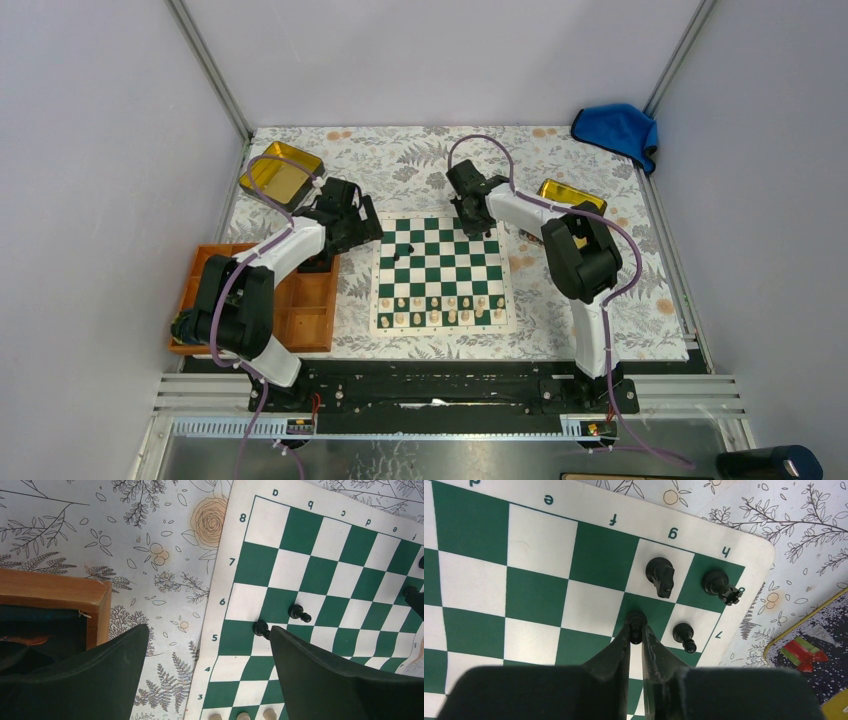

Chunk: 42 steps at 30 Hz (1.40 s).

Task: Set up the chess pieces on the board
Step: Place the chess piece on the chessboard.

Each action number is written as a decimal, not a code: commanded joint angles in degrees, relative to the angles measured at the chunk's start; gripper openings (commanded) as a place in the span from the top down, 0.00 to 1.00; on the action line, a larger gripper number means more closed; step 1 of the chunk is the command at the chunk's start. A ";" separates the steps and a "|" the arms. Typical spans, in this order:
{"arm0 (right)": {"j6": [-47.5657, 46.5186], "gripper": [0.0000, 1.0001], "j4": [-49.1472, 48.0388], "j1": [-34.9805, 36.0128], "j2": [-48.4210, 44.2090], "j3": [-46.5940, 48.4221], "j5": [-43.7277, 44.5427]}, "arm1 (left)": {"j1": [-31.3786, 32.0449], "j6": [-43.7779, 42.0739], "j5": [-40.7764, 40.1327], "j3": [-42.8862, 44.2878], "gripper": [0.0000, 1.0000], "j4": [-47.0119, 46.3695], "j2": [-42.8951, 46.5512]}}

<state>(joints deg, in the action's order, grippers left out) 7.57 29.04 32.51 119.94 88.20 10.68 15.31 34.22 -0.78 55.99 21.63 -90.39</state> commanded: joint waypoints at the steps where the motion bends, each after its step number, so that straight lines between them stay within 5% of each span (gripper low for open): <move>1: 0.24 0.92 0.26 -0.68 -3.15 -0.02 1.30 | -0.28 0.18 0.47 0.07 0.01 -2.38 -0.49; 12: 0.25 0.90 0.72 -1.02 -2.19 0.46 0.80 | -0.28 0.08 0.47 0.26 0.01 -2.37 -1.14; 21: 0.12 0.65 1.52 -1.03 -1.75 1.97 -0.35 | -0.24 0.03 0.51 0.91 0.01 -2.14 -1.61; 42: -1.97 0.50 4.49 4.45 -5.71 9.71 -2.78 | -0.29 -0.17 -0.47 2.46 0.01 -1.96 -2.12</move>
<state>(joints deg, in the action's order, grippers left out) 7.31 32.77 33.56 117.91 94.85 10.22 15.31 34.20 -0.43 56.53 21.54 -92.09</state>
